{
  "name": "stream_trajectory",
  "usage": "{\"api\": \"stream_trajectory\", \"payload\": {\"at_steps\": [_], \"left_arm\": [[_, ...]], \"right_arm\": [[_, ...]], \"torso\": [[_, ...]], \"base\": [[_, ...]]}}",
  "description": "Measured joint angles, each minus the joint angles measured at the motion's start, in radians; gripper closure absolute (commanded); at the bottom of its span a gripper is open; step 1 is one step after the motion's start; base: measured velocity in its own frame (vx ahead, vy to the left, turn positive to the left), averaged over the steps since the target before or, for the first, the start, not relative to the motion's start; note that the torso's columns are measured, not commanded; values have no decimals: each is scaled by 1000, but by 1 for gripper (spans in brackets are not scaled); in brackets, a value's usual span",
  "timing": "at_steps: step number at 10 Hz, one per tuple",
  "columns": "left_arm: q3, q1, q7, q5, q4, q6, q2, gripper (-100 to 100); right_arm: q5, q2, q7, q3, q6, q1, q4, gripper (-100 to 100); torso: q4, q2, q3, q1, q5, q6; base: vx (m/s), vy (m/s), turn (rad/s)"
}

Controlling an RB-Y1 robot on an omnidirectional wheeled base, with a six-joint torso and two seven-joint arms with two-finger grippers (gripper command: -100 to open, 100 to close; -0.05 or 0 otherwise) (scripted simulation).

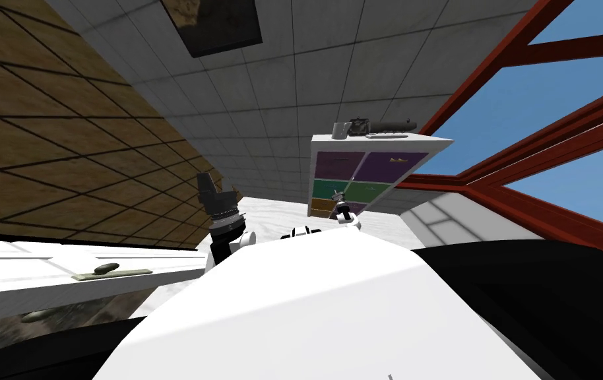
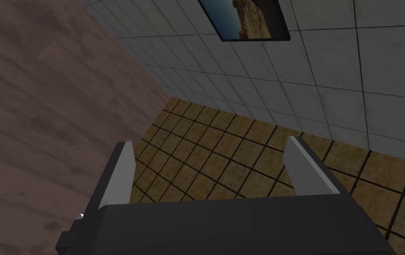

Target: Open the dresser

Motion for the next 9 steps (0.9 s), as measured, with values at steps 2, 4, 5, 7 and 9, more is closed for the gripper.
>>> {"api": "stream_trajectory", "payload": {"at_steps": [2,4,5,7,9], "left_arm": [[0,0,0,0,0,0,0,0],[0,0,0,0,0,0,0,0],[0,0,0,0,0,0,0,0],[0,0,0,0,0,0,0,0],[0,0,0,0,0,0,0,0]], "right_arm": [[20,73,41,38,14,8,-46,100],[31,110,53,68,32,20,-90,100],[38,127,55,84,48,36,-132,100],[48,166,75,106,58,36,-160,100],[48,139,79,104,54,35,-154,-100]], "torso": [[0,-1,0,-2,0,1],[0,0,0,1,1,0],[0,1,1,2,1,0],[0,0,0,1,0,0],[0,1,1,2,1,0]], "base": [[43,-105,-207],[32,-73,-114],[35,-71,-197],[19,-34,-49],[1,3,-4]]}}
